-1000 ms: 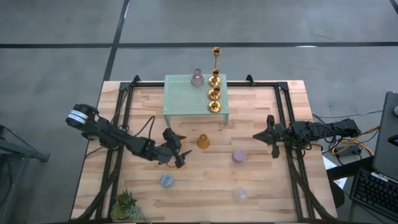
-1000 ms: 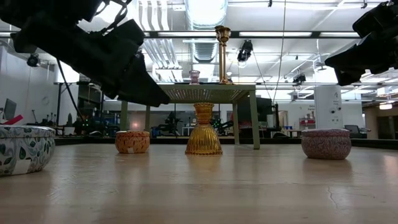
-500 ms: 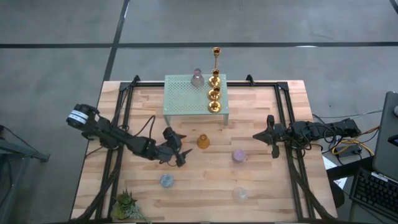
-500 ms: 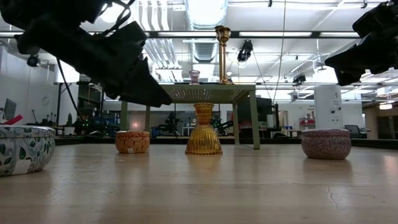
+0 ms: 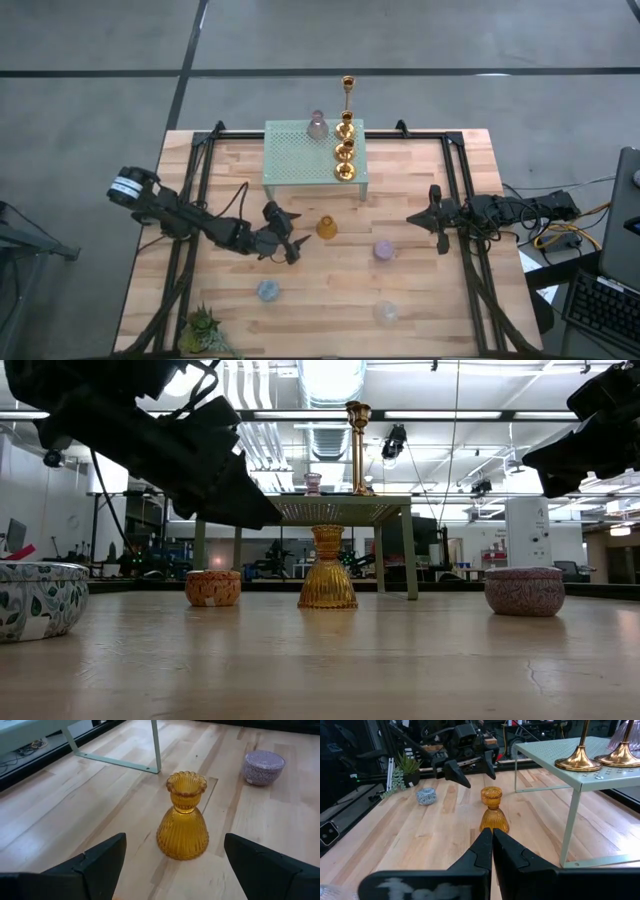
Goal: Pick & Place candle stick holders
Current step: Put the yellow glass candle holder on the shelf aligned with the pink glass candle holder
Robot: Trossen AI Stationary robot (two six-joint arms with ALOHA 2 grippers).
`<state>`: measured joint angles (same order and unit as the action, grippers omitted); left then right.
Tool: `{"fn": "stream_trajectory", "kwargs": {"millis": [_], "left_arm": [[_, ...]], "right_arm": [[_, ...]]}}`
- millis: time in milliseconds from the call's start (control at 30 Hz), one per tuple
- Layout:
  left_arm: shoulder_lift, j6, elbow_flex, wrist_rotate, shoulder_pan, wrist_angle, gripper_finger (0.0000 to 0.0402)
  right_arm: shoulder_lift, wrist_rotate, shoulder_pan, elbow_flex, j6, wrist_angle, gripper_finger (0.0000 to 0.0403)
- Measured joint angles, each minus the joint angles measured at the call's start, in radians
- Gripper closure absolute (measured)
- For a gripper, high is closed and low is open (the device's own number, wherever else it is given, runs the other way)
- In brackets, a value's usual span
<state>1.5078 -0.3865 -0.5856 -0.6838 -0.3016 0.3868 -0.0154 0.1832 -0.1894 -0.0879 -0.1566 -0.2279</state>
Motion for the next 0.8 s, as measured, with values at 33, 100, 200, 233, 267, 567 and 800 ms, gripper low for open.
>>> {"fn": "stream_trajectory", "kwargs": {"millis": [33, 100, 200, 233, 267, 567, 800], "left_arm": [[0.002, 0.000, 0.001, 0.000, 0.002, 0.008, 0.0062], [0.010, 0.004, 0.001, 0.000, 0.004, 0.029, 0.0062], [0.035, 0.027, 0.001, 0.000, 0.008, 0.074, 0.0062], [0.043, 0.032, 0.001, 0.001, 0.009, 0.085, 0.0062], [0.052, 0.037, 0.000, 0.000, 0.010, 0.094, 0.0062], [0.120, 0.046, -0.025, 0.001, 0.020, 0.128, 0.0062], [0.167, 0.046, -0.048, 0.003, 0.027, 0.141, 0.0062]], "right_arm": [[0.000, 0.000, 0.000, 0.000, 0.000, 0.000, 0.0394], [0.000, 0.000, 0.000, 0.000, 0.000, 0.000, 0.0394], [0.000, 0.000, 0.000, 0.000, 0.000, 0.000, 0.0394], [0.000, 0.000, 0.000, 0.000, 0.000, 0.000, 0.0394], [0.000, 0.000, 0.000, 0.000, 0.000, 0.000, 0.0394], [0.000, 0.000, 0.000, 0.000, 0.000, -0.001, 0.0394], [0.000, 0.000, 0.000, 0.000, 0.000, 0.000, 0.0394]]}}
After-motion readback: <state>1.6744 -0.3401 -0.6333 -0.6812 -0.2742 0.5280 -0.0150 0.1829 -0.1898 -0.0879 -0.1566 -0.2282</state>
